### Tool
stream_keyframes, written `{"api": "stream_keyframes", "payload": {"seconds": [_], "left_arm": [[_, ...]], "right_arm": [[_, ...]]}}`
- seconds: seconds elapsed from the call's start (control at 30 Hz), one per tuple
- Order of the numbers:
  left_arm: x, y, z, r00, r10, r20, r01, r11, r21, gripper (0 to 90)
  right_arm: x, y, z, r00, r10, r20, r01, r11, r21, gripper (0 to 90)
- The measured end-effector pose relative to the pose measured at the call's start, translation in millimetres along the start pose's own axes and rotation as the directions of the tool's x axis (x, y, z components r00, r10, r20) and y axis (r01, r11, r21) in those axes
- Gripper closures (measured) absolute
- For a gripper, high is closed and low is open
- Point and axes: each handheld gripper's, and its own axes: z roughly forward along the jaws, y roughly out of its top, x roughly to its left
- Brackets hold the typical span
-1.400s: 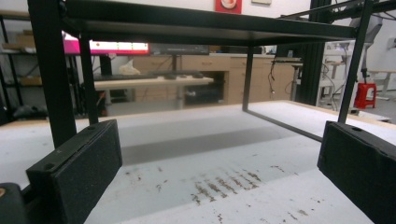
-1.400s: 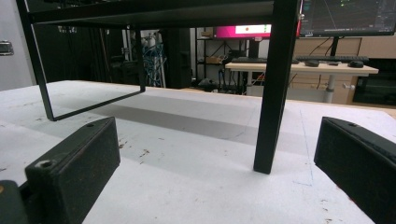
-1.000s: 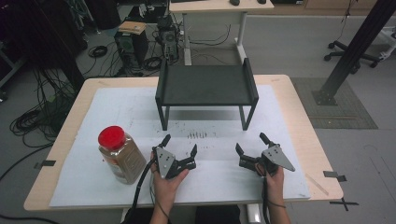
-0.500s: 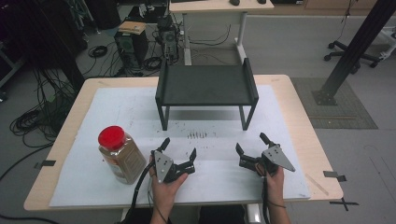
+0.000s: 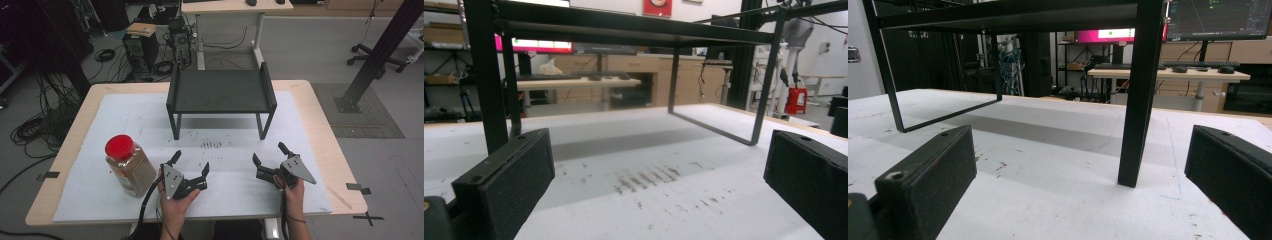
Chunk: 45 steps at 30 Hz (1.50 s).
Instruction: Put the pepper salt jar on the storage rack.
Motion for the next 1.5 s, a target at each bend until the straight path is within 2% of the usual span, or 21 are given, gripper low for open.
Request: {"api": "stream_keyframes", "payload": {"seconds": [0.03,0.37,0.43,0.73,1.03,1.4,1.43,1.5], "left_arm": [[-0.4,0.6,-2.9,0.9999,0.010,0.003,-0.010,0.9999,0.004,0.2],[0.3,3.9,-16.2,0.9997,0.016,0.017,-0.016,0.9998,0.011,0.2],[0.0,5.3,-20.7,0.9992,0.018,0.036,-0.018,0.9997,0.017,0.2],[-0.2,12.6,-30.0,0.9983,0.006,0.058,-0.007,1.0000,0.006,0.2],[1.0,18.8,-38.6,0.9984,0.003,0.057,-0.004,0.9999,0.015,0.2],[3.6,23.3,-56.2,0.9981,0.008,0.061,-0.009,0.9998,0.016,0.2],[5.1,26.6,-63.8,0.9982,0.007,0.060,-0.008,0.9999,0.013,0.2],[5.1,26.6,-63.8,0.9982,0.007,0.060,-0.008,0.9999,0.013,0.2]], "right_arm": [[0.0,-0.1,-0.1,1.0000,0.000,0.001,0.000,1.000,-0.001,0.1],[0.0,0.0,0.0,1.0000,0.000,0.001,0.000,1.000,0.000,0.1],[0.0,0.0,0.0,1.0000,0.001,0.001,-0.001,1.000,0.000,0.1],[0.1,0.0,0.0,1.0000,0.001,0.003,-0.001,1.000,0.001,0.1],[0.1,0.0,0.1,1.0000,-0.001,0.003,0.001,1.000,0.002,0.1],[0.3,0.0,0.0,1.0000,-0.001,0.007,0.001,1.000,0.000,0.1],[0.3,0.0,-0.1,1.0000,-0.001,0.008,0.001,1.000,0.000,0.1],[0.4,0.0,-0.1,0.9999,-0.001,0.010,0.001,1.000,-0.001,0.1]]}}
